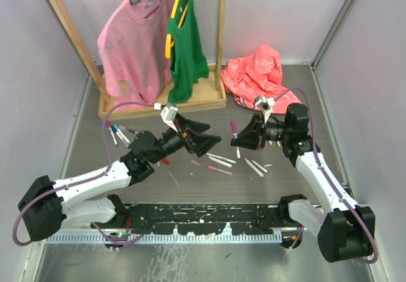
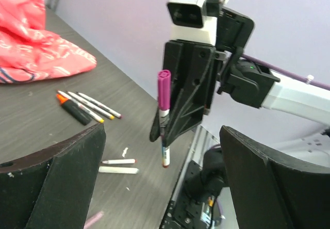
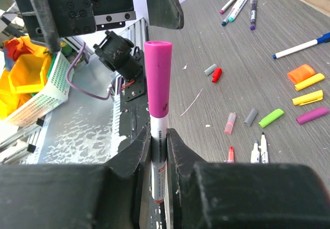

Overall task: Open the pen caps
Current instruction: Open the pen cap from the pen.

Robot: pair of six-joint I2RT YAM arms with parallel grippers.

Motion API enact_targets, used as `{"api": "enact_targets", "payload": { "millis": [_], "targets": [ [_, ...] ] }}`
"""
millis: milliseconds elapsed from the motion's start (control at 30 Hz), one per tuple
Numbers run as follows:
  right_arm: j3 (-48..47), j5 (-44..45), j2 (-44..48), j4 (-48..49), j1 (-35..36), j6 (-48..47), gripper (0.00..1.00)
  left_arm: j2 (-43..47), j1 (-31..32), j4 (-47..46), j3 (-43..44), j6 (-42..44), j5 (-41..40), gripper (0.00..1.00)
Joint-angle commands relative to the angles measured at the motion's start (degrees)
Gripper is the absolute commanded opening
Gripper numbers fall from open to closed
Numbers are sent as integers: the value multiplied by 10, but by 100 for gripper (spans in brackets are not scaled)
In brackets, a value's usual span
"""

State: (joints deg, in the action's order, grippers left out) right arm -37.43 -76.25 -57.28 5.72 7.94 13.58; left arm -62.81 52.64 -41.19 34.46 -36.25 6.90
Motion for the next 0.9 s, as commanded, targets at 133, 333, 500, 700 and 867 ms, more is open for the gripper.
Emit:
{"api": "enact_targets", "payload": {
  "millis": [133,333,500,700,867],
  "targets": [
    [-27,-30,-4,7,15,-12,1,-45,-5,-46,60,-47,90,92],
    [-29,-36,-6,-4,24,-22,1,-117,-8,-75,92,-76,105,80],
    [-30,-36,-8,-11,29,-29,1,-161,-10,-114,110,-109,125,71],
    [-32,-35,-8,-17,33,-33,1,-187,-11,-124,126,-127,142,53],
    [-33,-34,-8,-21,34,-37,1,-190,-11,-129,128,-132,140,46]
  ]
}}
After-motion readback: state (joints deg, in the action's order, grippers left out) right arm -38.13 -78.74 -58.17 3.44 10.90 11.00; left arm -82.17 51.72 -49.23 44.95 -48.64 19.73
